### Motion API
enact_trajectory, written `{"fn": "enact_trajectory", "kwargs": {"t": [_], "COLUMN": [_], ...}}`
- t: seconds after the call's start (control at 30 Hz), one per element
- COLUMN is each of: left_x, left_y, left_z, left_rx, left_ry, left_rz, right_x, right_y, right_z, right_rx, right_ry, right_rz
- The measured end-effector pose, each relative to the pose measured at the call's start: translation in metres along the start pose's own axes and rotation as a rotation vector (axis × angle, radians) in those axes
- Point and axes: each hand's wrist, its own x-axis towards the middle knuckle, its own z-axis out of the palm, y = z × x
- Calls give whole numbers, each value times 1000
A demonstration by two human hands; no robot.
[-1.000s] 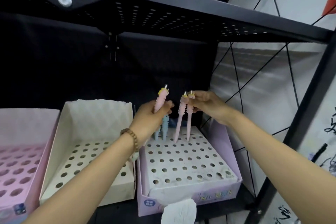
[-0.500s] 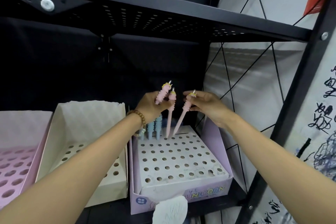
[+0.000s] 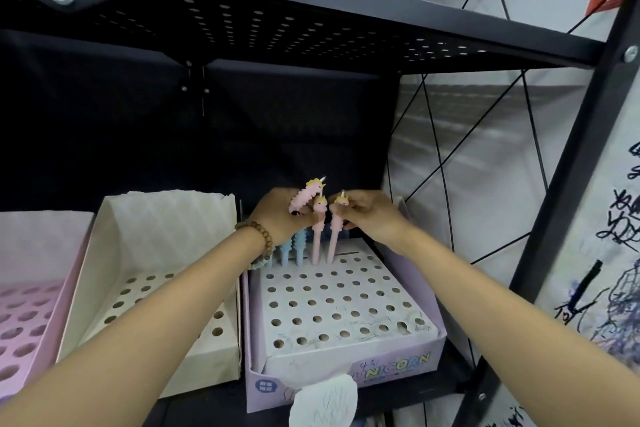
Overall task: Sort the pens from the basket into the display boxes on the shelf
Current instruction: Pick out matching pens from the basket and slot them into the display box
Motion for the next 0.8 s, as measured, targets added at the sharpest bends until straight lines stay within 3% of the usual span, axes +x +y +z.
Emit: {"fn": "enact_trajectory", "kwargs": {"t": [0.33,0.53,0.8], "left_x": [3,3,2], "left_y": [5,9,9], "left_z": [-5,-6,-1], "left_rx": [84,149,35], "left_ry": [-29,-39,25], "left_rz": [-58,-58,-60], "right_x": [8,2,-7], "right_y": [8,17,25], "right_z": [5,8,8], "right_rx": [-31,87,152], "right_ry": [-159,-220,-162], "right_rz": [164,211,183]}}
